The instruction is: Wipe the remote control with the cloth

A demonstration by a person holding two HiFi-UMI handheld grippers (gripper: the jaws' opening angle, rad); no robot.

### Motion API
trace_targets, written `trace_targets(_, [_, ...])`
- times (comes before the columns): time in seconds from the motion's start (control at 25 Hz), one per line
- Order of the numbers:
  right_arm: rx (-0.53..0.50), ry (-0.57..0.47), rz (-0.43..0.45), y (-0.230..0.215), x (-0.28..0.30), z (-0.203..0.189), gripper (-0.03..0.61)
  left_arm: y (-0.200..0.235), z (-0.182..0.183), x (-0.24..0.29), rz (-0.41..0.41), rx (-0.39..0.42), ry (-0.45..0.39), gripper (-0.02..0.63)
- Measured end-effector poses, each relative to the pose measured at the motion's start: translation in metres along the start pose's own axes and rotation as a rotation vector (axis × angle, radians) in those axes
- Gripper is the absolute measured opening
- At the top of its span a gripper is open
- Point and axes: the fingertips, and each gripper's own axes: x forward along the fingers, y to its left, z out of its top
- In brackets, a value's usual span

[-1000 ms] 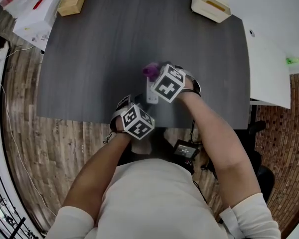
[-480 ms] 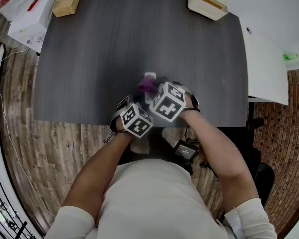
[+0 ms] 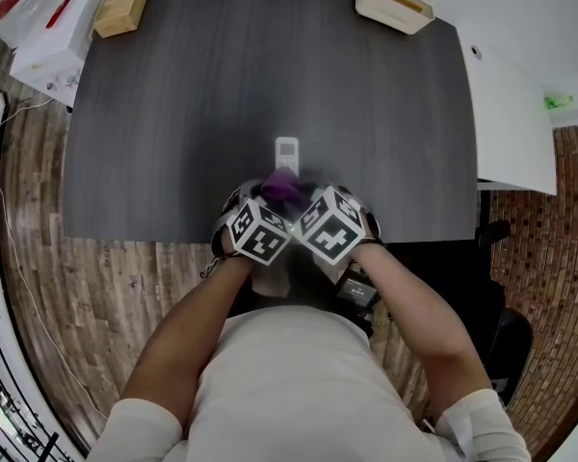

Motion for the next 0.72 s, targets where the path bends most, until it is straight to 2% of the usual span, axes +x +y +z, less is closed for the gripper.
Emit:
trace_targets(0.24, [0.284, -0.081, 0.089, 0.006, -0.006, -0.009, 0.101, 0.001, -0.001, 0.000, 0.010, -0.007, -0.006, 0.233])
trace_targets(0.32, [0.344, -0.101, 0.135, 0.007, -0.011, -0.008, 0.101, 0.002, -0.002, 0.000, 0.008, -0.012, -0.006, 0.233])
trace_targets(0.4, [0.363, -0.122, 0.153, 0.003, -0.020, -0.008, 0.101, 0.001, -0.002, 0.000, 0.002, -0.019, -0.008, 0.232])
trace_targets(0.48, [0.352, -0.132, 0.110, -0.013, -0.026, -0.009, 0.103, 0.001, -0.002, -0.002, -0.005, -0.026, -0.014, 0.232])
trace_targets(0.6, [0.339, -0.111, -0.019, -0.056, -0.026, -0.015, 0.103, 0.001, -0.001, -0.003, -0.012, -0.026, -0.021, 0.233])
trace_targets(0.72, [0.389, -0.087, -0.108, -0.099, -0.017, -0.017, 0.103, 0.002, -0.001, -0.004, -0.025, -0.007, -0.026, 0.232])
